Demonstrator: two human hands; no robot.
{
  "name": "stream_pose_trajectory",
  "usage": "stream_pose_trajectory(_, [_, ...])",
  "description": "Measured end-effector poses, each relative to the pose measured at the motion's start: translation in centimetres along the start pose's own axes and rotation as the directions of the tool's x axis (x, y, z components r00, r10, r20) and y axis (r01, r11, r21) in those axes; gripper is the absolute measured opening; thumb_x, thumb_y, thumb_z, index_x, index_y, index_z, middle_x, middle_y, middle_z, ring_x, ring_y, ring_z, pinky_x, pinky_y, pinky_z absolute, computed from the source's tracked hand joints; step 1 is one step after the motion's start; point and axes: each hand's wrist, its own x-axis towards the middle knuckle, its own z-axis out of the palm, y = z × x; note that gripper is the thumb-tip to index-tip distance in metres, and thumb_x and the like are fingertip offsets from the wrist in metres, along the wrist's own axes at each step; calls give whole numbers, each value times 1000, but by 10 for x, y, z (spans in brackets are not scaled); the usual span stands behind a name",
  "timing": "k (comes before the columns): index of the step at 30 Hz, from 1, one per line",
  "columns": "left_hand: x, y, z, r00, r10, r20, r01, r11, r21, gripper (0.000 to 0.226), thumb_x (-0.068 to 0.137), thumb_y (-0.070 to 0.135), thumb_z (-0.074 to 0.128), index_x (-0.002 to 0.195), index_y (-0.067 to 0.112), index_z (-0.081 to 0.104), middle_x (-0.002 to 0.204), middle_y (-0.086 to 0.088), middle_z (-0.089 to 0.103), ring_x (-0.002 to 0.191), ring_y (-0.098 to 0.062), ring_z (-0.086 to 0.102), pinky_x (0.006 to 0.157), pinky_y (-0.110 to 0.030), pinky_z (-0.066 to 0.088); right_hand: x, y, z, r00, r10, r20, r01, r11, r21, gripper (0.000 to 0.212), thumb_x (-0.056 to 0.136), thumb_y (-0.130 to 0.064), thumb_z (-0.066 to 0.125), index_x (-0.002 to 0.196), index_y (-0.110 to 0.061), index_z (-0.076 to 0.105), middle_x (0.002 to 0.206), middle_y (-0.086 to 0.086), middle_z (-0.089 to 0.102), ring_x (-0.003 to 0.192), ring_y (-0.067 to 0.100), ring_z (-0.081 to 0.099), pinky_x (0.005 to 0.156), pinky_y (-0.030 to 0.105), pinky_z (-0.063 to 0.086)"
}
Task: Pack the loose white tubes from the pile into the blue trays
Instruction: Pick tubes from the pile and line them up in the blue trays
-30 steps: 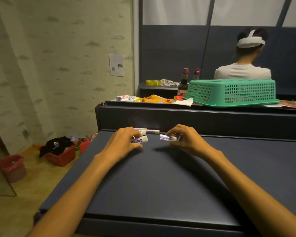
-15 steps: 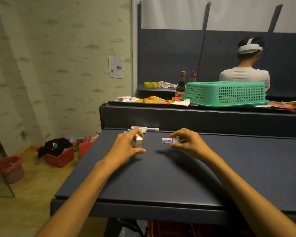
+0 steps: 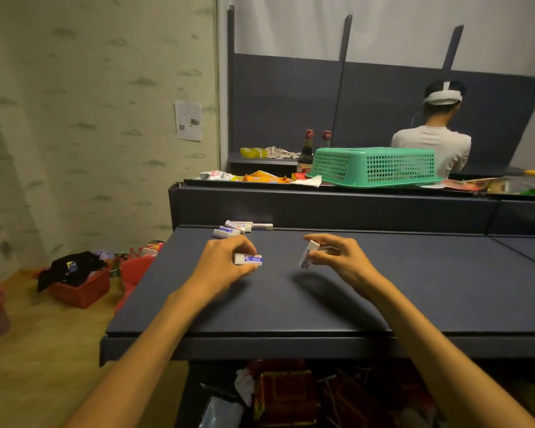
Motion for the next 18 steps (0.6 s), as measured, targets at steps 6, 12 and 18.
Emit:
stream_pose_trajectory(6, [2, 20, 17, 996, 80, -41, -83, 995, -62, 30, 71, 5, 81, 99, 8, 70, 91, -1, 72, 79, -8, 66, 74, -3, 45, -22, -4, -20, 991, 24, -130, -22, 1000, 15, 21, 86, -6, 69, 105, -8, 58, 96, 3, 69, 85, 15, 67, 71, 20, 52])
stream_pose_trajectory(12, [10, 51, 59, 975, 223, 3, -223, 974, -41, 26, 66, 16, 66, 90, 9, 75, 87, -1, 73, 84, -5, 62, 79, 0, 40, -58, -1, -60, 990, -43, -135, 41, 999, -19, 16, 91, -14, 65, 106, -9, 66, 96, 9, 72, 74, 17, 65, 65, 28, 54])
stream_pose_trajectory(18, [21, 114, 123, 946, 322, 38, -319, 945, -67, 23, 66, 13, 66, 86, 10, 76, 85, -1, 72, 85, -8, 60, 76, -1, 38, -115, 5, -131, 990, -52, -134, 39, 995, -94, 19, 93, -11, 61, 110, -16, 67, 93, 16, 70, 71, 18, 64, 63, 27, 55])
